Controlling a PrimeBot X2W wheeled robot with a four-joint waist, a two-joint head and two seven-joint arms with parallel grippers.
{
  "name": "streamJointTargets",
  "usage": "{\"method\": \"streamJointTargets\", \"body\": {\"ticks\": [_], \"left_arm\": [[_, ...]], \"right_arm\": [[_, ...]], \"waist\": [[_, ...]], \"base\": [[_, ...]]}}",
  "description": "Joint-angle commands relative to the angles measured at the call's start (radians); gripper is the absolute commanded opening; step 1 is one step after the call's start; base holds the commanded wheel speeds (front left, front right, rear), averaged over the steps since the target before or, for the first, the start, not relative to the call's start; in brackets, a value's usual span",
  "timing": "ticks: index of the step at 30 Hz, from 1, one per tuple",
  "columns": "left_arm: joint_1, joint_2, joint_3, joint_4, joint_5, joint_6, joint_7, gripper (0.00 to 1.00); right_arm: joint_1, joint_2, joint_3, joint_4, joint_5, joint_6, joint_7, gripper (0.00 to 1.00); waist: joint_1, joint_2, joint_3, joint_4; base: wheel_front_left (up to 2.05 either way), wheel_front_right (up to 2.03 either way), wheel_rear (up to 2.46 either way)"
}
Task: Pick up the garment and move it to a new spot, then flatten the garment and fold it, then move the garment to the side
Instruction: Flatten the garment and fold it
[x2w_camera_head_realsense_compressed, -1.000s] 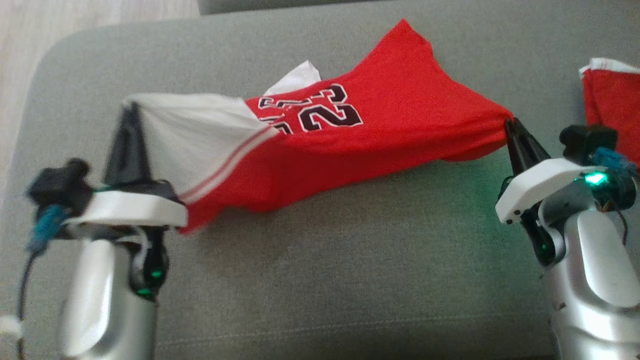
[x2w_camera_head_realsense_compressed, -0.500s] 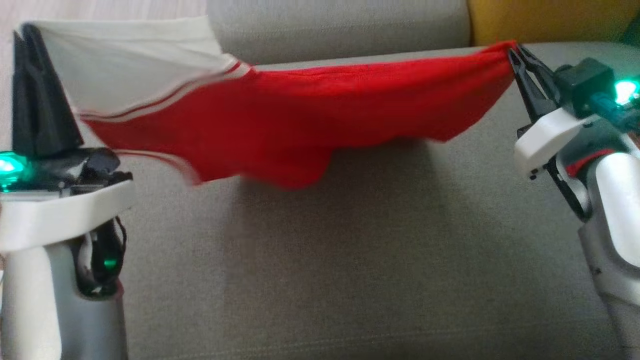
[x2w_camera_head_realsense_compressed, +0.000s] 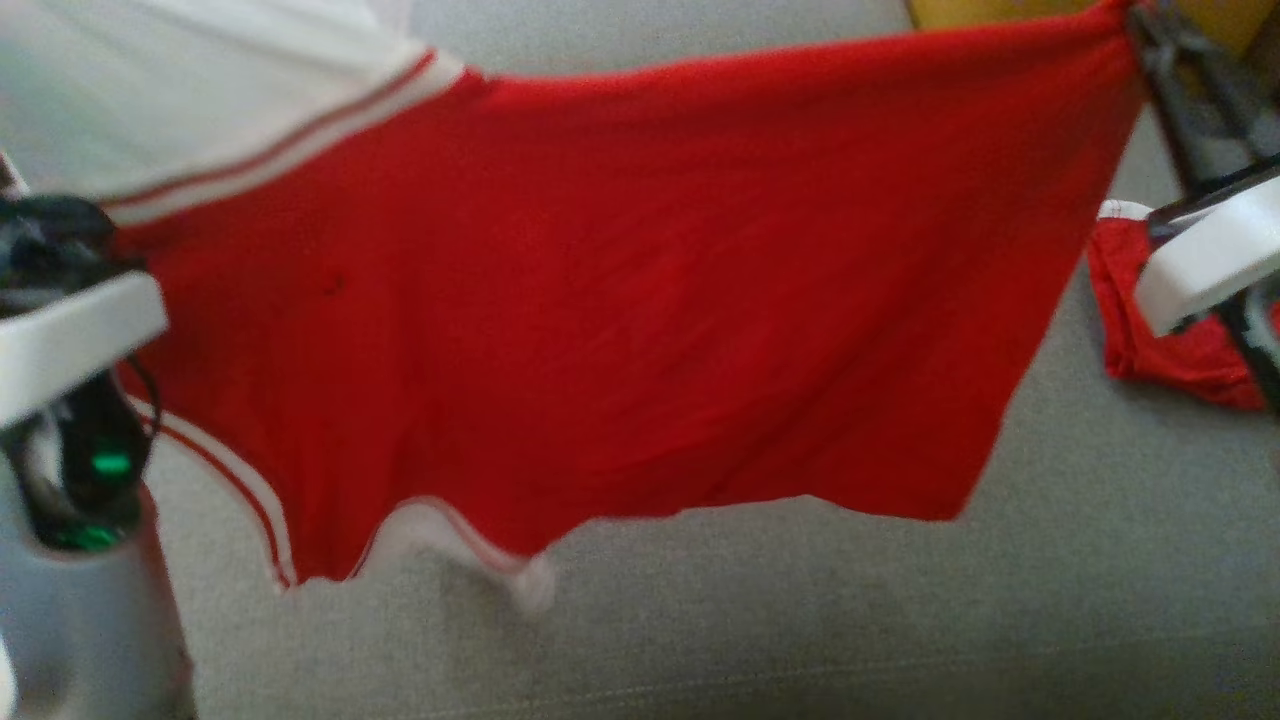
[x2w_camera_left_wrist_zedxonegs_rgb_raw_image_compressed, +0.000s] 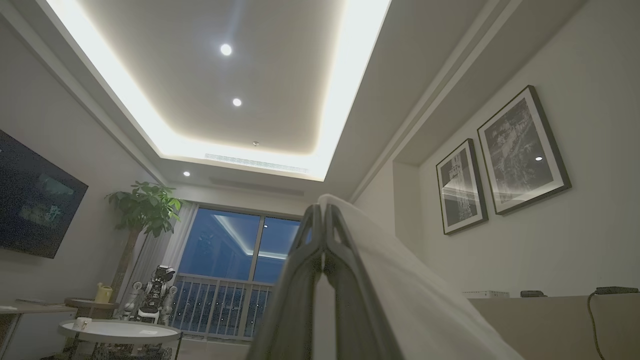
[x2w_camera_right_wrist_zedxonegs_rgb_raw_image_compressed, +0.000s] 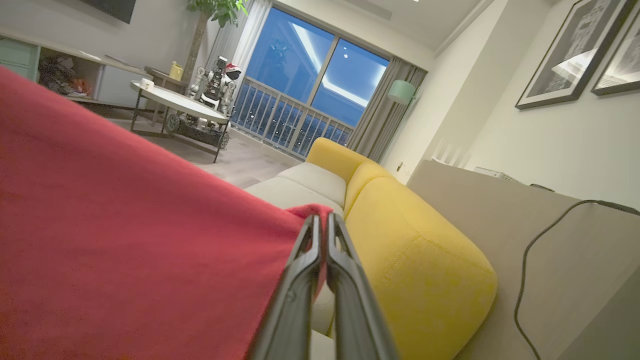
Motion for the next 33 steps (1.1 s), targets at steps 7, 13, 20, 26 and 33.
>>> {"method": "streamJointTargets", "body": {"ticks": [7, 13, 20, 26, 33], "left_arm": [[-0.26, 0.132, 0.012, 0.083, -0.048, -0.043, 0.149, 0.0], [-0.565, 0.229, -0.04, 0.333, -0.076, -0.075, 0.236, 0.0], [-1.051, 0.287, -0.134, 0.713, -0.038, -0.089, 0.133, 0.0], [-1.254, 0.267, -0.142, 0.914, 0.004, -0.061, -0.043, 0.0], [-1.217, 0.236, -0.226, 1.018, 0.034, -0.086, -0.088, 0.0]], "right_arm": [[-0.115, -0.003, -0.004, -0.063, 0.042, -0.001, 0.147, 0.0], [-0.392, -0.02, 0.078, 0.147, 0.127, -0.001, 0.176, 0.0], [-0.937, 0.036, 0.093, 0.553, 0.06, -0.001, -0.013, 0.0], [-1.126, 0.104, 0.015, 0.77, -0.077, -0.001, -0.244, 0.0], [-1.082, 0.179, -0.012, 1.022, -0.107, -0.001, -0.393, 0.0]], "waist": [[0.0001, 0.0, 0.095, -0.026], [0.0001, 0.0, 0.309, -0.039], [0.0001, 0.0, 0.572, -0.041], [0.0001, 0.0, 0.615, -0.029], [0.0001, 0.0, 0.602, -0.01]], "base": [[0.0, 0.0, 0.0], [0.0, 0.0, 0.0], [0.0, 0.0, 0.0], [0.0, 0.0, 0.0], [0.0, 0.0, 0.0]]}}
